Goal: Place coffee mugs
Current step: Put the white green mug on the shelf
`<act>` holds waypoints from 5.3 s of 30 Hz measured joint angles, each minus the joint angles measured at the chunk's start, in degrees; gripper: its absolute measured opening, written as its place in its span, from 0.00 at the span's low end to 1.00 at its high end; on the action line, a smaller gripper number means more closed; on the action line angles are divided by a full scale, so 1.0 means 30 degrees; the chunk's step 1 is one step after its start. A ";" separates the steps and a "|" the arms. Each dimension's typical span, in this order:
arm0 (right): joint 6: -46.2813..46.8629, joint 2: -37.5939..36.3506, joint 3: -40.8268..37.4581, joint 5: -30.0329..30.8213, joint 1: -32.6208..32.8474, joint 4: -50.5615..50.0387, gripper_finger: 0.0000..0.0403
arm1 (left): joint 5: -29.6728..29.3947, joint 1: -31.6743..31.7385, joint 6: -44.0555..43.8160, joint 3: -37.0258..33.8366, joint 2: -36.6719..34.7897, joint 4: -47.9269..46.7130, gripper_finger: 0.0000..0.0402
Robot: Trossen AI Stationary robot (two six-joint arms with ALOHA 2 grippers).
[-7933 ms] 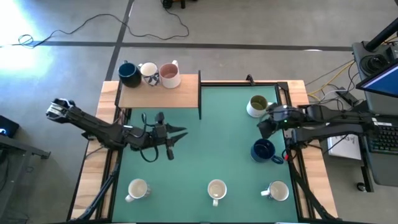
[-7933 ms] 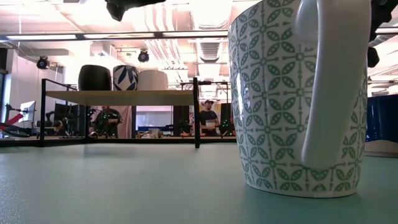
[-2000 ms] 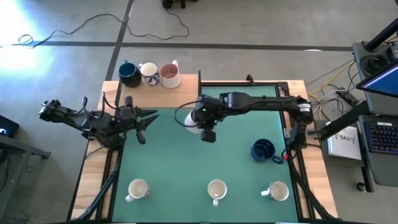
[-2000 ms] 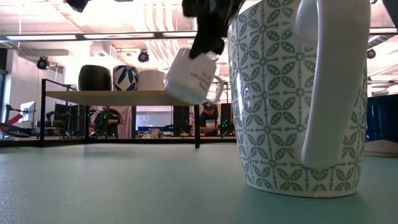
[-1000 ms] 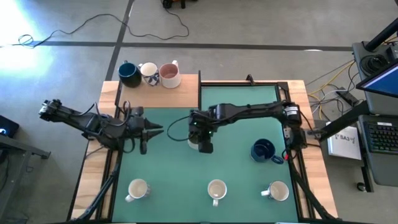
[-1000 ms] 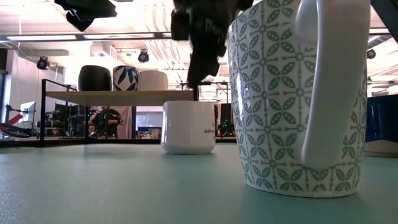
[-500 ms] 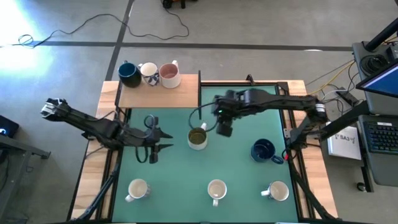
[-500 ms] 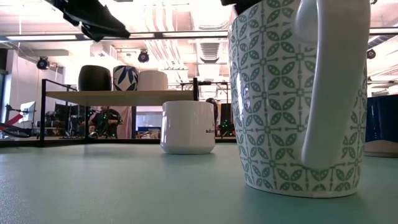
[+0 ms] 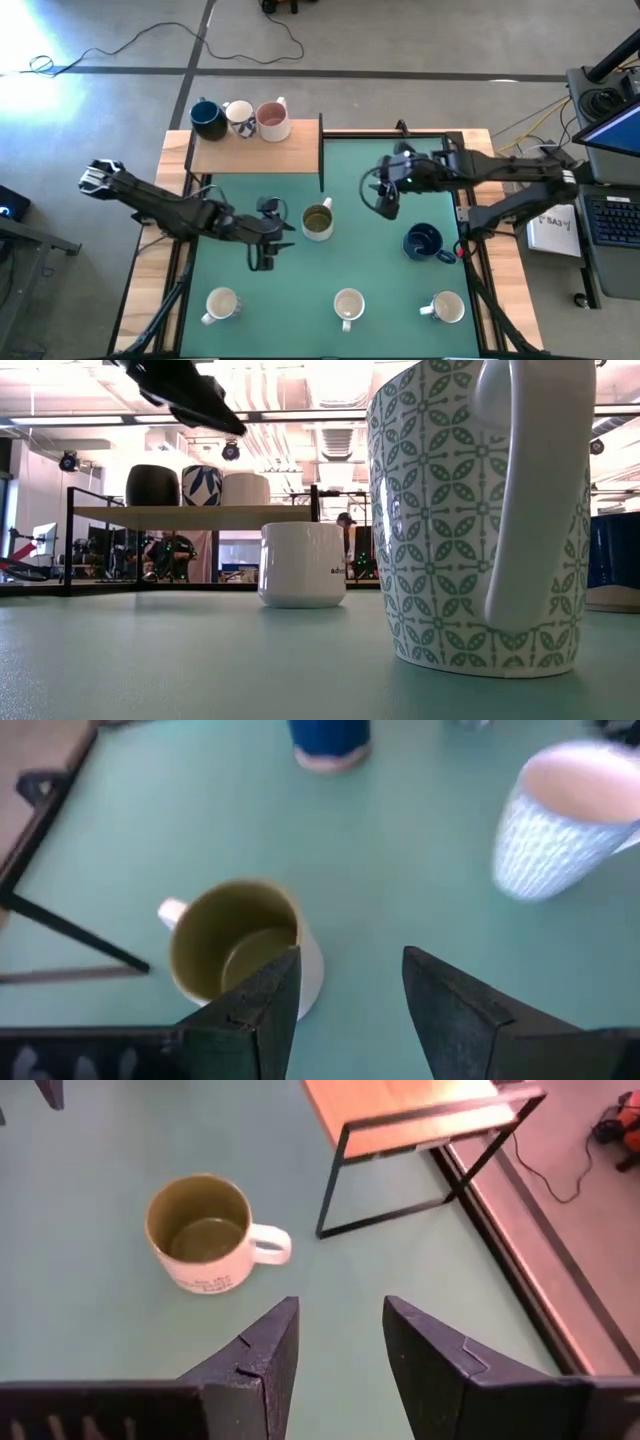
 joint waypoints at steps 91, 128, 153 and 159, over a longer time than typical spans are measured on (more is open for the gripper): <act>0.2492 -1.1575 -1.7644 -0.0003 -0.0015 0.7691 0.34 | 0.2679 0.6245 -1.8303 -0.2654 -0.2167 -1.2128 0.06; 0.2492 -1.1568 -1.7644 -0.0003 -0.0022 0.7691 0.34 | 0.4471 0.5917 -0.1556 -0.2107 -0.2012 -1.6656 0.36; 0.2492 -1.1568 -1.7637 -0.0003 -0.0022 0.7691 0.34 | 0.4849 0.5924 -0.1825 0.1511 -0.1910 -1.8593 0.01; 0.2492 -1.1568 -1.7637 -0.0003 -0.0022 0.7691 0.34 | 0.4842 0.5924 -0.1491 0.3815 -0.1918 -2.0331 0.01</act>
